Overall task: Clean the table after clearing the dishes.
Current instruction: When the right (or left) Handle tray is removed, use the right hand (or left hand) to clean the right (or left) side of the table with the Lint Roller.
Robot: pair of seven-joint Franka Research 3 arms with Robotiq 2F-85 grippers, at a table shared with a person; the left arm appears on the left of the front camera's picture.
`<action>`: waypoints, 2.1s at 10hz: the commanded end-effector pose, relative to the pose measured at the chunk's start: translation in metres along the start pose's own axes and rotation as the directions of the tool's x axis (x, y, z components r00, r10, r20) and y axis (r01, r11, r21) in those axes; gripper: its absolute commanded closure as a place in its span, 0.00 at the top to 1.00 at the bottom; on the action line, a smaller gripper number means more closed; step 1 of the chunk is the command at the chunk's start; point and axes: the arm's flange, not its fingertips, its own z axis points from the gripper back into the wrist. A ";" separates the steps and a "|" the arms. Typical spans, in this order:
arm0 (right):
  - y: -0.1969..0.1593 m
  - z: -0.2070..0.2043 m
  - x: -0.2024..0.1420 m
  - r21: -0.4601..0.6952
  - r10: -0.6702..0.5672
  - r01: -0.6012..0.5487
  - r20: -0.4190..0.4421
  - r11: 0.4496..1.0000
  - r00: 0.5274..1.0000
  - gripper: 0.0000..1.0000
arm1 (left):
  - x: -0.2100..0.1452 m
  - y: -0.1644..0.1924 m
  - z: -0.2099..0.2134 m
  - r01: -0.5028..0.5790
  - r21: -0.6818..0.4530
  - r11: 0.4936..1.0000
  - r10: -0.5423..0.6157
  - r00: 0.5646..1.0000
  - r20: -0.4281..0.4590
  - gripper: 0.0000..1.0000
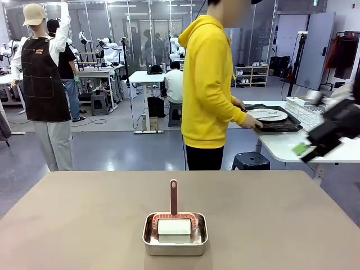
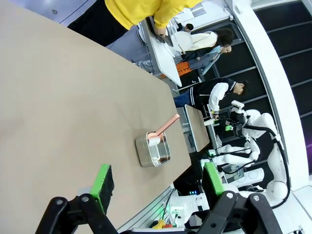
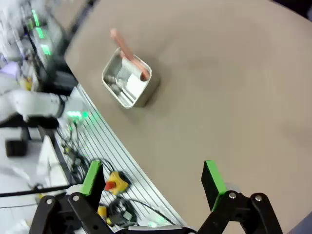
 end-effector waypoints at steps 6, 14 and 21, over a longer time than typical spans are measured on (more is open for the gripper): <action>0.052 -0.137 0.115 -0.130 0.326 -0.436 -0.487 0.890 0.811 1.00 | -0.001 -0.004 0.000 0.004 -0.021 1.000 -0.004 1.000 0.012 0.93; 0.062 -0.138 0.101 -0.113 0.305 -0.393 -0.450 0.913 0.839 1.00 | -0.001 -0.004 0.000 0.004 -0.021 1.000 -0.004 1.000 0.012 0.93; 0.107 -0.257 0.193 0.105 0.577 -0.671 -0.618 0.734 0.534 1.00 | -0.001 -0.004 0.000 0.004 -0.021 1.000 -0.004 1.000 0.012 0.93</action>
